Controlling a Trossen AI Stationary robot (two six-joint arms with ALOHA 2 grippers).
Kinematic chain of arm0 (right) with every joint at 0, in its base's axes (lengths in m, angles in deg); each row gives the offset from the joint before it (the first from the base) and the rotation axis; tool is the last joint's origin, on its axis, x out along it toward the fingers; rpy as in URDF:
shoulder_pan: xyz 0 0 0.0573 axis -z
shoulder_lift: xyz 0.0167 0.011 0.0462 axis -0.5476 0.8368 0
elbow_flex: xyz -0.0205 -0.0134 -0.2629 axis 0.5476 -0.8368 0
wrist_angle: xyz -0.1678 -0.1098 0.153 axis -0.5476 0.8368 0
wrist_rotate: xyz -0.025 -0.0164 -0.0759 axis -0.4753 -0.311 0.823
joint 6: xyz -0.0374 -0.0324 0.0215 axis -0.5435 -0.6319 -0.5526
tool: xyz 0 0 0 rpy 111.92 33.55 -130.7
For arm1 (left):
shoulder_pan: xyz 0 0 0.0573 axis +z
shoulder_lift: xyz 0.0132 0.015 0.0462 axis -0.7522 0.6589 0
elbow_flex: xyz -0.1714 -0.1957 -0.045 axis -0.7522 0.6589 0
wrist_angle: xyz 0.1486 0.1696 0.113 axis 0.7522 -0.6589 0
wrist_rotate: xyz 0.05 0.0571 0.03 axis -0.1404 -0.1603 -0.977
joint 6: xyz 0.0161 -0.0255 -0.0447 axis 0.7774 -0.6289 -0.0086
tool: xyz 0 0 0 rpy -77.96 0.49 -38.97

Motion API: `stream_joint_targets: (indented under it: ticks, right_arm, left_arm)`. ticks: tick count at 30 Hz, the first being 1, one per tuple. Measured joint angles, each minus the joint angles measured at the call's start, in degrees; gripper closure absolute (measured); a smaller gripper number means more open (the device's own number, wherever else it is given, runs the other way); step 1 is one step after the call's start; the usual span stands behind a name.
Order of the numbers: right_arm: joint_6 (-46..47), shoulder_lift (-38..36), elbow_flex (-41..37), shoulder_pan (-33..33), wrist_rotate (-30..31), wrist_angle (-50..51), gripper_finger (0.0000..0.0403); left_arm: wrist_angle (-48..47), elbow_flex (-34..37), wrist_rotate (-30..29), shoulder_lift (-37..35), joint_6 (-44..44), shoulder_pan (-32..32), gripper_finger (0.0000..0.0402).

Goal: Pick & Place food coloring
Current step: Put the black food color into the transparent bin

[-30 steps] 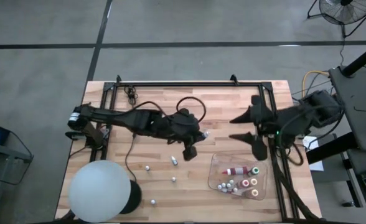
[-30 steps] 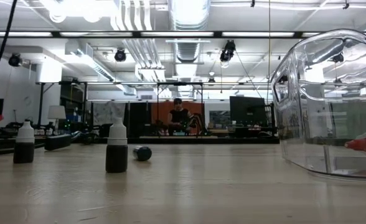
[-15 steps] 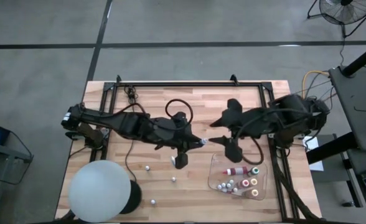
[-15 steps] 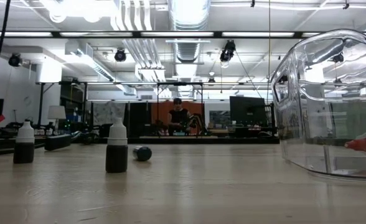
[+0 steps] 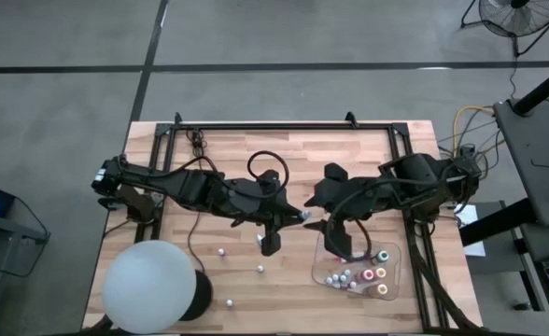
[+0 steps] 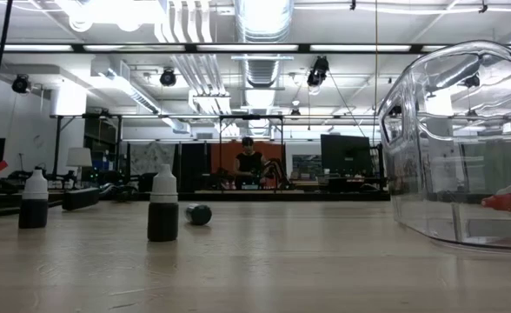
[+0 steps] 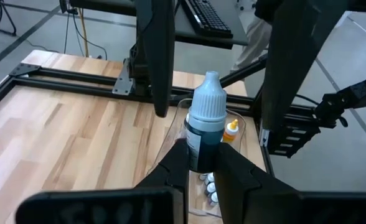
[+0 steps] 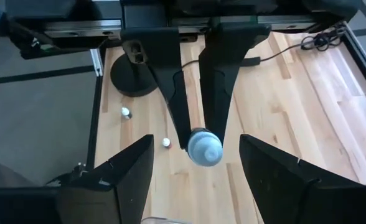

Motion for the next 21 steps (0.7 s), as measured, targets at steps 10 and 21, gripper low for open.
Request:
stream_joint_targets:
  ticks: [10,21]
  right_arm:
    - [0.0,0.2,0.0,0.0,-1.3,0.0,0.0207]
    - [-0.6,0.2,0.0,0.0,-1.7,0.0,0.0326]
  left_arm:
    - [0.0,0.0,0.0,0.0,-0.1,-0.6,0.0376]
    - [0.0,0.0,0.0,0.0,-0.1,-0.6,0.0376]
